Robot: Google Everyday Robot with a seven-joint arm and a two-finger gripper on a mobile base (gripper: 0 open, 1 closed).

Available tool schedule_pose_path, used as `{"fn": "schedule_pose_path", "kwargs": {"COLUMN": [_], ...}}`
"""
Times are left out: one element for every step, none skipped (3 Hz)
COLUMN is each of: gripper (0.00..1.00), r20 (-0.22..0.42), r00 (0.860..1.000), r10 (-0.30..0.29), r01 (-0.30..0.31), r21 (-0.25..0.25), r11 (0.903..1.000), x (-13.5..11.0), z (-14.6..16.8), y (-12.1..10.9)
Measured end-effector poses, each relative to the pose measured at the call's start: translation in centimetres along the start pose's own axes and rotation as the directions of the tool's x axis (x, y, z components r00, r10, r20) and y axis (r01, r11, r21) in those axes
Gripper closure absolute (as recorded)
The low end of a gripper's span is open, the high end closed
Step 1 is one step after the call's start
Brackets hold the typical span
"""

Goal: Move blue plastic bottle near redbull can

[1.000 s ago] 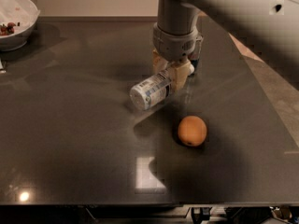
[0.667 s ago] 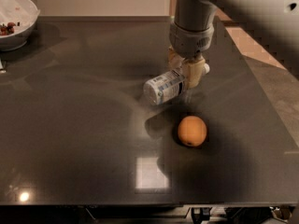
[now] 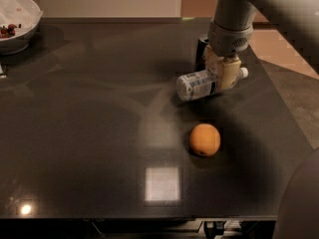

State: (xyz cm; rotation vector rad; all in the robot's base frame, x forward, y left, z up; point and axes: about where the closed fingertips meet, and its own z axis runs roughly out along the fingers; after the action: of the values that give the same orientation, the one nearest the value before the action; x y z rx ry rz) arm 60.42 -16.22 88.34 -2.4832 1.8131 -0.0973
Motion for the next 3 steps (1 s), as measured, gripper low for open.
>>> {"fn": "schedule_pose_path", "kwargs": {"gripper": [1.0, 1.0, 0.82], "r20": [-0.02, -0.034, -0.037], "r00": [0.995, 0.983, 0.968], "r10": [0.099, 0.181, 0.247], "r01": [-0.098, -0.18, -0.245], "r21": [0.012, 0.025, 0.035], "r11": [0.9951, 0.9833, 0.9688], "x": [2.8, 4.9, 6.3], "z": [0.6, 1.1, 1.5], "y": [-1.2, -2.4, -3.2]}}
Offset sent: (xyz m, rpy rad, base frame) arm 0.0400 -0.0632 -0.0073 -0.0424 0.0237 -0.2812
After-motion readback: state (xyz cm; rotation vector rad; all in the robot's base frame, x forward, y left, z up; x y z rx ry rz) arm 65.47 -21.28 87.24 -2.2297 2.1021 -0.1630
